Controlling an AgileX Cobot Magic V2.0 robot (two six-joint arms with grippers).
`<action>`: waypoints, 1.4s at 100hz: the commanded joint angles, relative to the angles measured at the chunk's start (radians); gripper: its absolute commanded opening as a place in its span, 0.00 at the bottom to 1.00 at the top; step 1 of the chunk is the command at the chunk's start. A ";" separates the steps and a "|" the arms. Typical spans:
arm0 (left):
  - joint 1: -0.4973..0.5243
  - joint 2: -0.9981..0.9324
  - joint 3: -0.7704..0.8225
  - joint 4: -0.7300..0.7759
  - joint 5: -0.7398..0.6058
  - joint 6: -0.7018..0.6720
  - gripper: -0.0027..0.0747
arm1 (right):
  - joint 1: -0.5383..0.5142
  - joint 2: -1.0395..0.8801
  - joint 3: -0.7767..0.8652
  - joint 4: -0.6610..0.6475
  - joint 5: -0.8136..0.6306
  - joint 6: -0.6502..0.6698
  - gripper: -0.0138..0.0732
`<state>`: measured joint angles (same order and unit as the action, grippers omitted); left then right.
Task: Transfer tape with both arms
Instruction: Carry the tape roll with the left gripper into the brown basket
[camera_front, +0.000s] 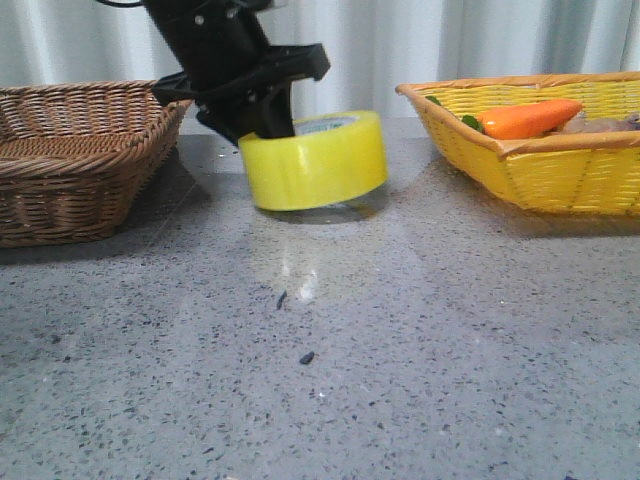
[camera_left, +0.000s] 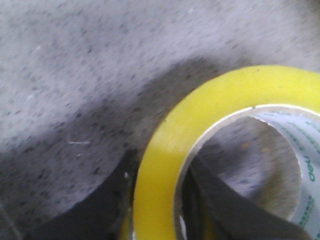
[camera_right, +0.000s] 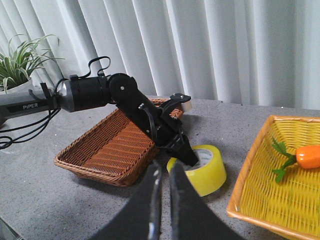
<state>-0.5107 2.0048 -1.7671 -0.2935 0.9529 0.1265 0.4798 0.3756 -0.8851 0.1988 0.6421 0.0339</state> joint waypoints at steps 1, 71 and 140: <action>-0.007 -0.096 -0.092 -0.084 -0.045 -0.012 0.01 | 0.002 0.022 -0.023 -0.006 -0.074 -0.003 0.11; 0.323 -0.345 -0.287 0.228 0.266 -0.010 0.01 | 0.002 0.022 -0.023 -0.028 -0.074 -0.003 0.11; 0.409 -0.428 0.171 0.157 0.124 -0.076 0.69 | 0.002 0.022 -0.023 -0.054 0.002 -0.003 0.11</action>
<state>-0.1001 1.6871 -1.5733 -0.0819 1.1796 0.0645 0.4798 0.3756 -0.8851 0.1646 0.6854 0.0339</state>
